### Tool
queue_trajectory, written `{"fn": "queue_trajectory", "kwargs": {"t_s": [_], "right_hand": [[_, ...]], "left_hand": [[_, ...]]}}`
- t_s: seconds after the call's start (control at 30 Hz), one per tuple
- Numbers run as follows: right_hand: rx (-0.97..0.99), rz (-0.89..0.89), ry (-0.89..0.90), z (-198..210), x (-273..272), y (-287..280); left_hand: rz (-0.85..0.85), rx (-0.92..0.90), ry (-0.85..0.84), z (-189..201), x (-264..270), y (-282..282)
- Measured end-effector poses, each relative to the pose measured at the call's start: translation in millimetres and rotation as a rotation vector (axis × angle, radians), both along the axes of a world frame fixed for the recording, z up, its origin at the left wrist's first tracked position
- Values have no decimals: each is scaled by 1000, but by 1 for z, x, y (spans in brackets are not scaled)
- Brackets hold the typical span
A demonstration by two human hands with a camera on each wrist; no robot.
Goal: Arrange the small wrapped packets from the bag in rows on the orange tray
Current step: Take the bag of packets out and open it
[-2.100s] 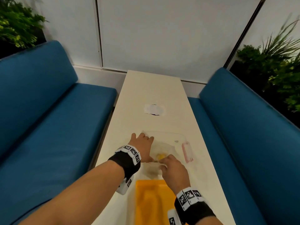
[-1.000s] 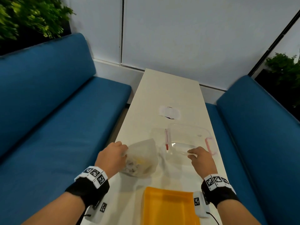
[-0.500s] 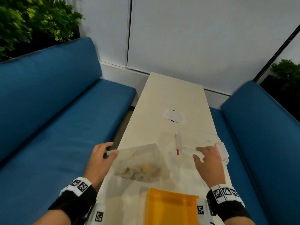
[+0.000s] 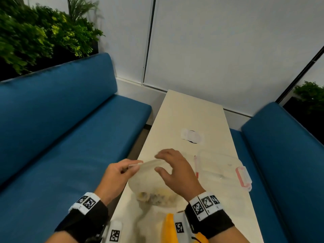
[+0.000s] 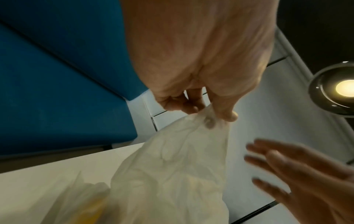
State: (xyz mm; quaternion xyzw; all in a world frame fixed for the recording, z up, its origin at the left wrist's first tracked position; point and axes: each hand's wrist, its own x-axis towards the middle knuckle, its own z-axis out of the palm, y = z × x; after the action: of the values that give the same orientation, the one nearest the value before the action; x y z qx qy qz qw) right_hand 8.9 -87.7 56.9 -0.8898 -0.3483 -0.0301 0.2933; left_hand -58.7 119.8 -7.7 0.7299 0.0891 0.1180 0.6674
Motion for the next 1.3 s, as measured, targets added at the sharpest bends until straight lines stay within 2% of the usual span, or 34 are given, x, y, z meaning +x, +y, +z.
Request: {"fn": "queue_trajectory", "kwargs": {"t_s": [0.13,0.23,0.37,0.53,0.67,0.87,1.17,1.3], "right_hand": [[-133,171,-23,18,-12,34],[-106,194,47,17,-20,41],[-196,180,-11,14,-29,37],[-252,92,-36,14,-23,-8],[-262,-97,-49,13,-15,-71],[-188,-279,47,12,-30,-112],[-58,-376,243,9,-46,-119],[104,-366,386,11,-57,-97]], "left_hand": [[46,-142,-60,16,-20,-4],[57,-133,-102,22,-33,-3],[26,-116,-94,19,-41,1],[56,-170,-64,11,-46,6],[85,-232,-49,11,-52,8],[100,-216,-24,14,-59,2],[149,-172,10,26,-71,3],[126,-137,66,31,-74,-1]]}}
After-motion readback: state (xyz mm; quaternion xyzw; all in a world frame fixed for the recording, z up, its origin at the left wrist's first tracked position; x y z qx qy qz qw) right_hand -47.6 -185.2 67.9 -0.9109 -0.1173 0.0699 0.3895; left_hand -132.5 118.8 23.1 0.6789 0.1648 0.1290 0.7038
